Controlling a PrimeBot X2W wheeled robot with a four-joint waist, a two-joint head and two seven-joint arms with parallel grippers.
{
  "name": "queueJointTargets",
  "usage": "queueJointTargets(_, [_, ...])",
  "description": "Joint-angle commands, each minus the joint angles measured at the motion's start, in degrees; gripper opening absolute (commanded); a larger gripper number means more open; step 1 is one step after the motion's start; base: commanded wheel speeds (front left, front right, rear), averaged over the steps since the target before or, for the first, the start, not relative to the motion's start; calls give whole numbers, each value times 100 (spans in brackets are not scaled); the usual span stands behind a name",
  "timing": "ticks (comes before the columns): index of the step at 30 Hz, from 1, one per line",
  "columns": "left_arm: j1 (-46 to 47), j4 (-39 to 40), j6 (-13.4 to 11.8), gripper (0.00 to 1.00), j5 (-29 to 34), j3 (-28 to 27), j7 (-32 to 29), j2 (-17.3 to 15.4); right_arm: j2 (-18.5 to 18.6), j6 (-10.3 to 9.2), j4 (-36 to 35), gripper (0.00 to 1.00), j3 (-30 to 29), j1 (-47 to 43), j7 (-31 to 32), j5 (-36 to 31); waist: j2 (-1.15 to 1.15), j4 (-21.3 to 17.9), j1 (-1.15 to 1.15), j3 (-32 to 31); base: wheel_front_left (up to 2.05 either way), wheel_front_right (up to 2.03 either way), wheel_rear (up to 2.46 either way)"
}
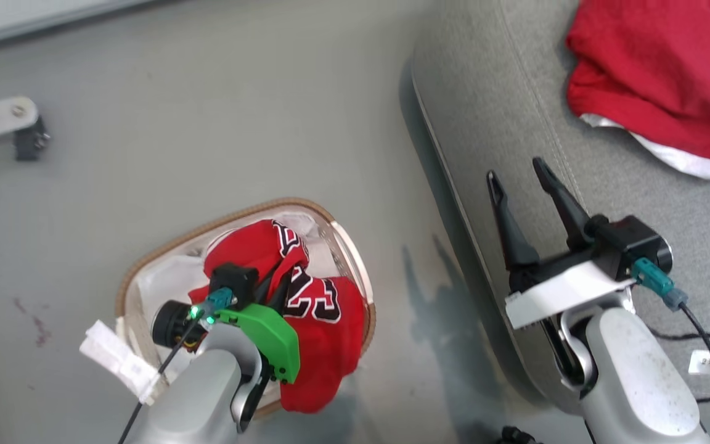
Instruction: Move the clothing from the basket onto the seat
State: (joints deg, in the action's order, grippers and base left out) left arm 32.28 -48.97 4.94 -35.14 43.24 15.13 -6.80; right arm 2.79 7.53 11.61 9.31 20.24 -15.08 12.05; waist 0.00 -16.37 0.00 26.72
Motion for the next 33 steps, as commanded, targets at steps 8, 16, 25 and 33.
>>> queueJointTargets(8, [-756, 1014, 24, 0, 601, -940, 1, 120, 27, -8, 190, 100, -61, -655, -13, -90, 0, 567, 0, -1344, 0, 0, 0])
queueJointTargets(16, [-1184, 1897, 126, 0, 978, -1753, 2, 266, 31, -8, 389, 100, 48, -1040, -13, -114, 0, 592, 0, -1949, 0, 0, 0])
queueJointTargets(25, [-1269, 2778, 188, 0, 1271, -2279, 3, 353, 27, -8, 544, 100, 176, -1403, -13, -150, 0, 605, 0, -2439, 0, 0, 0])
queueJointTargets(33, [-1107, 3327, 204, 0, 1381, -2443, 2, 380, 25, -8, 638, 100, 516, -1587, -13, -198, 0, 637, 0, -2563, 0, 0, 0])
